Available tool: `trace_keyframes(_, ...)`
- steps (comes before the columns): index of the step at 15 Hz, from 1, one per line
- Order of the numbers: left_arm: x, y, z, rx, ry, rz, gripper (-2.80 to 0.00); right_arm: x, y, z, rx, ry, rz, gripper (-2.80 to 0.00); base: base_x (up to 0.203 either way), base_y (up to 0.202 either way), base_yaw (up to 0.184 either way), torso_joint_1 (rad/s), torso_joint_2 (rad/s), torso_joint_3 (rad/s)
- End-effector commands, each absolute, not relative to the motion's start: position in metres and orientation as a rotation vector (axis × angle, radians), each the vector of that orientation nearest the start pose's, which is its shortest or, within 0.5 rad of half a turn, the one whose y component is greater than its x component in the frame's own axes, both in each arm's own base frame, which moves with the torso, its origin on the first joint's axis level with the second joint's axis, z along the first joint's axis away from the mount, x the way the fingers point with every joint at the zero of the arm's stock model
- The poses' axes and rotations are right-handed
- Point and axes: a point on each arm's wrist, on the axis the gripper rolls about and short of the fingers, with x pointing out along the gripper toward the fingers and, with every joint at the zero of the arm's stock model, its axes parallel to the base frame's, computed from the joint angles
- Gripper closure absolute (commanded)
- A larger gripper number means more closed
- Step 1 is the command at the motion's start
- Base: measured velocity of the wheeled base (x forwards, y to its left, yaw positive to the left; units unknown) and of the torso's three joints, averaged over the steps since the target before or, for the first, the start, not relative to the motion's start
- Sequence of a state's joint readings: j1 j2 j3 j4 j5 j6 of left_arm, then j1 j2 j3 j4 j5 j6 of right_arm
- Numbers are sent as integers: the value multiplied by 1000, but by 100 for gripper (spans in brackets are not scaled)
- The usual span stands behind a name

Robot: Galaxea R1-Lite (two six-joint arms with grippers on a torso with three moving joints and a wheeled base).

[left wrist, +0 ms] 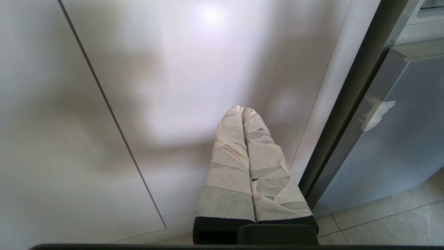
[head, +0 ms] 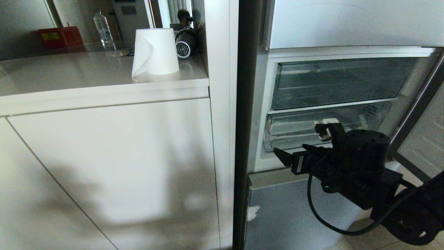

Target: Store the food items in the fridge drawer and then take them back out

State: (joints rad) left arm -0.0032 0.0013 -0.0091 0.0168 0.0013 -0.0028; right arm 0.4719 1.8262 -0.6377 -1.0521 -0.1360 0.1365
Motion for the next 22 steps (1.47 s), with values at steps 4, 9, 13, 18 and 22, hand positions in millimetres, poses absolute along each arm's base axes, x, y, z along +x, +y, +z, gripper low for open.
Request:
trace_keyframes(4,-23,0,76,-3,9,-2,0,301,150,142,96,120,304,-280,0,0,0,0,0,0)
trace_keyframes(9,-23,0,76,-3,11,-2,0,320,157,128,77,30,281,-280,0,0,0,0,0,0)
trace_keyframes(13,-23,0,76,-3,9,-2,0,331,155,122,81,0,261,-280,0,0,0,0,0,0)
trace_keyframes(18,-23,0,76,-3,9,-2,0,341,159,127,84,-35,269,-280,0,0,0,0,0,0)
trace_keyframes(22,-23,0,76,-3,9,-2,0,346,161,129,91,-56,271,-280,0,0,0,0,0,0)
